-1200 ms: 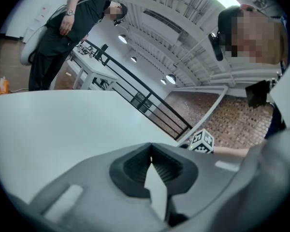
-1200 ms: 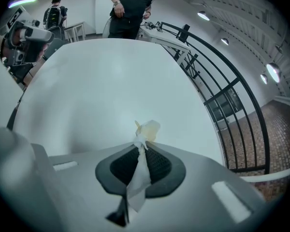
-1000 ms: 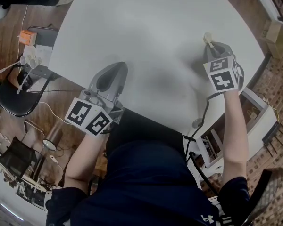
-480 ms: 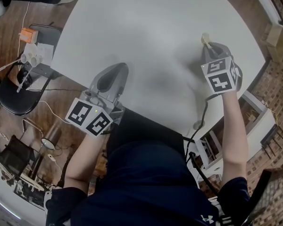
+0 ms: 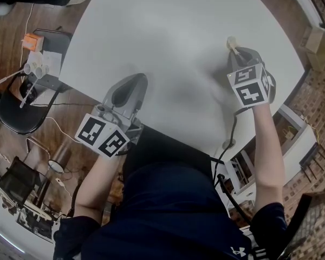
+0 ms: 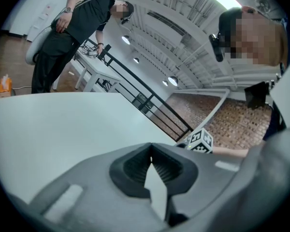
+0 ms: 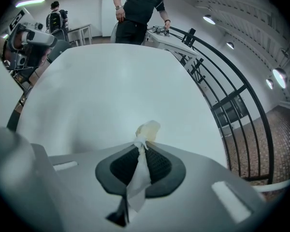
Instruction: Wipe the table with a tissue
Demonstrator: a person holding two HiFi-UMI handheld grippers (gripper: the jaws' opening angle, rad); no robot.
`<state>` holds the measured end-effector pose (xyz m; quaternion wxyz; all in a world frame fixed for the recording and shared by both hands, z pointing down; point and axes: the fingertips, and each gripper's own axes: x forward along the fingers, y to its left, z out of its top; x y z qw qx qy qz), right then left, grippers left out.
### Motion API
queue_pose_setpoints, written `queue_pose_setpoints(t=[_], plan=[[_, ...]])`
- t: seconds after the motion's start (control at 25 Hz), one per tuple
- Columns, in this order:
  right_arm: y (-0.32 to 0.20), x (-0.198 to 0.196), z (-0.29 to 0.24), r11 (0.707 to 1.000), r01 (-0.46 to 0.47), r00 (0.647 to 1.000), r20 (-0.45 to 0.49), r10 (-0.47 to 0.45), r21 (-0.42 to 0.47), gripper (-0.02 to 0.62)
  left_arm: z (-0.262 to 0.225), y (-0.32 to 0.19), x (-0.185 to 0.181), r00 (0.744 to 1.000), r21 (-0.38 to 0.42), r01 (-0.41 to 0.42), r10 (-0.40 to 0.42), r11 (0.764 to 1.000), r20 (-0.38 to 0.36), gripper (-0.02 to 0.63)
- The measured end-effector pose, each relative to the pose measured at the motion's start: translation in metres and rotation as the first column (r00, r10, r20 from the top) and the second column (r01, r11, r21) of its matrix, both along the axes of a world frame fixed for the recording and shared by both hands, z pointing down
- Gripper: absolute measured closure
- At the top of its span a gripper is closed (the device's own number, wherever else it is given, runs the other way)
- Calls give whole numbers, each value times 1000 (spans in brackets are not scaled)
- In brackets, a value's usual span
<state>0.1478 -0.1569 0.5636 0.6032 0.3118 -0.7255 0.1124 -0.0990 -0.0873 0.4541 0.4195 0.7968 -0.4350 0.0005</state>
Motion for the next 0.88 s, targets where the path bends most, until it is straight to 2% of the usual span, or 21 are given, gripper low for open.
queue_pose_setpoints(t=[0.4, 0.56, 0.76, 0.84, 0.88], plan=[[-3, -25, 0, 1000, 30, 999, 25, -30, 6, 577, 1, 0, -7, 1000, -7, 7, -7, 1000, 8, 601], [-4, -24, 0, 1000, -6, 997, 71, 6, -1, 577, 2, 3, -3, 1000, -11, -5, 5, 1000, 11, 601], [-12, -23, -22, 992, -108, 976, 199, 93, 69, 577, -3, 5, 3, 1000, -5, -20, 20, 1000, 18, 601], [-11, -26, -33, 984, -164, 942, 307, 136, 67, 577, -5, 6, 7, 999, 1, -32, 32, 999, 22, 601], [-8, -26, -38, 979, -199, 911, 377, 166, 51, 577, -6, 6, 11, 999, 6, -40, 40, 999, 24, 601]])
